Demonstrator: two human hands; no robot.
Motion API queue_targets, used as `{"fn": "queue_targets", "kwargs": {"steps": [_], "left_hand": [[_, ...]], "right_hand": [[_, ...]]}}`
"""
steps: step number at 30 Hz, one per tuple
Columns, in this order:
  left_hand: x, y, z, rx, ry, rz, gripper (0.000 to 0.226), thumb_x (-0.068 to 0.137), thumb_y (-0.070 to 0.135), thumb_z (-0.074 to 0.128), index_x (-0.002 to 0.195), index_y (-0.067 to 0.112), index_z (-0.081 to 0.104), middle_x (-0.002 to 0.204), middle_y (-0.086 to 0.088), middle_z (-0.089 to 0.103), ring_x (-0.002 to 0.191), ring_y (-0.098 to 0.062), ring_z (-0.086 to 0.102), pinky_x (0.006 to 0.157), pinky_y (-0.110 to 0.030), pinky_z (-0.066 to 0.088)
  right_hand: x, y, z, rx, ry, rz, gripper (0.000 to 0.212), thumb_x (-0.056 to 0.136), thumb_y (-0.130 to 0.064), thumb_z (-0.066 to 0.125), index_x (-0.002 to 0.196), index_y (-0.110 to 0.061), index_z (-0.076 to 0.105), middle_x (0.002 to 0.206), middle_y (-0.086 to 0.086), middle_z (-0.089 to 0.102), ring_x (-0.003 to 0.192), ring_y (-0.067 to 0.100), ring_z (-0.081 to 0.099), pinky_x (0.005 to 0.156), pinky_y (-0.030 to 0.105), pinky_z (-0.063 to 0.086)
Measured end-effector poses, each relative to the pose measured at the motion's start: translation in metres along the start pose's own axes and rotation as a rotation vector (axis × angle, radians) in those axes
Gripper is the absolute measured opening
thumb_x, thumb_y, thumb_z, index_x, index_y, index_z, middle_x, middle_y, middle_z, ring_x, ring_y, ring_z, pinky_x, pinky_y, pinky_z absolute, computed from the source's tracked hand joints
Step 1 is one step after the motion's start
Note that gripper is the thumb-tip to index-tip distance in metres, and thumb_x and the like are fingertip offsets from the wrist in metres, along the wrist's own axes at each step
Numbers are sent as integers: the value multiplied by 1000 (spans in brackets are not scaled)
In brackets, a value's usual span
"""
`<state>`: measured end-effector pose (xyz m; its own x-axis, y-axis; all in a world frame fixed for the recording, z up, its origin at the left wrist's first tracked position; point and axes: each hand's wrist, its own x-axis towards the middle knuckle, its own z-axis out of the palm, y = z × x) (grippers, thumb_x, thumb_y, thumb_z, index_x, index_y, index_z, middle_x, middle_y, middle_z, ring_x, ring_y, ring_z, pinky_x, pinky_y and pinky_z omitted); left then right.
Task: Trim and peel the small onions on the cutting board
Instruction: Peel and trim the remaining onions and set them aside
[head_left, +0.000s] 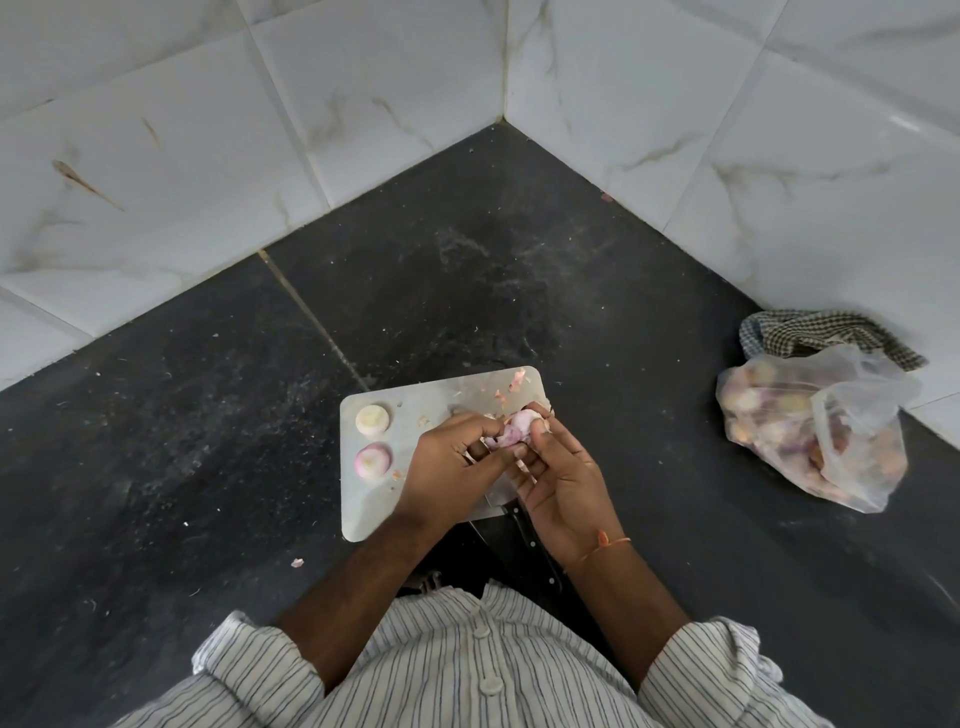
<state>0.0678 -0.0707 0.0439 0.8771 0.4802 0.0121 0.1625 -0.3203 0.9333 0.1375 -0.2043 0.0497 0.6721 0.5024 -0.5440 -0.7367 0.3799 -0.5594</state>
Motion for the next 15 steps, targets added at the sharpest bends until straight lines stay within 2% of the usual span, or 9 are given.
{"fn": "queue_targets", "kwargs": {"steps": [5,8,12,13,15], "left_hand": [[0,3,-1,44,-7,8,10,95,24,83,105,22,83,96,9,77,92,-15,73,82,-33,61],[1,1,0,54,-19,10,9,95,25,82,104,22,82,96,11,76,93,-14,73,82,-32,61],[0,-1,-1,95,-51,69,8,98,23,80,105,21,81,97,12,75,93,-14,72,83,-32,60],[0,-2,-2,116,-67,83,8,99,24,79,106,21,80,98,12,75,95,-12,72,85,-32,60],[-2,-5,-4,163,-123,119,8,99,28,79,105,24,79,100,14,75,96,-9,71,85,-31,60]], "right_hand": [[0,-1,5,51,21,-2,37,102,-14,66,137,-6,67,140,29,64,123,39,63,93,33,62],[0,-2,6,72,29,11,38,100,-14,68,137,-4,67,138,31,65,122,41,63,96,35,61],[4,2,4,75,63,17,47,96,-15,71,140,-1,63,139,30,64,133,49,59,101,37,58],[4,3,4,66,71,16,48,96,-15,71,141,-1,63,138,30,65,131,49,61,97,35,60],[6,2,5,53,121,10,44,95,-13,72,138,-4,66,133,28,69,113,43,73,86,35,65]]}}
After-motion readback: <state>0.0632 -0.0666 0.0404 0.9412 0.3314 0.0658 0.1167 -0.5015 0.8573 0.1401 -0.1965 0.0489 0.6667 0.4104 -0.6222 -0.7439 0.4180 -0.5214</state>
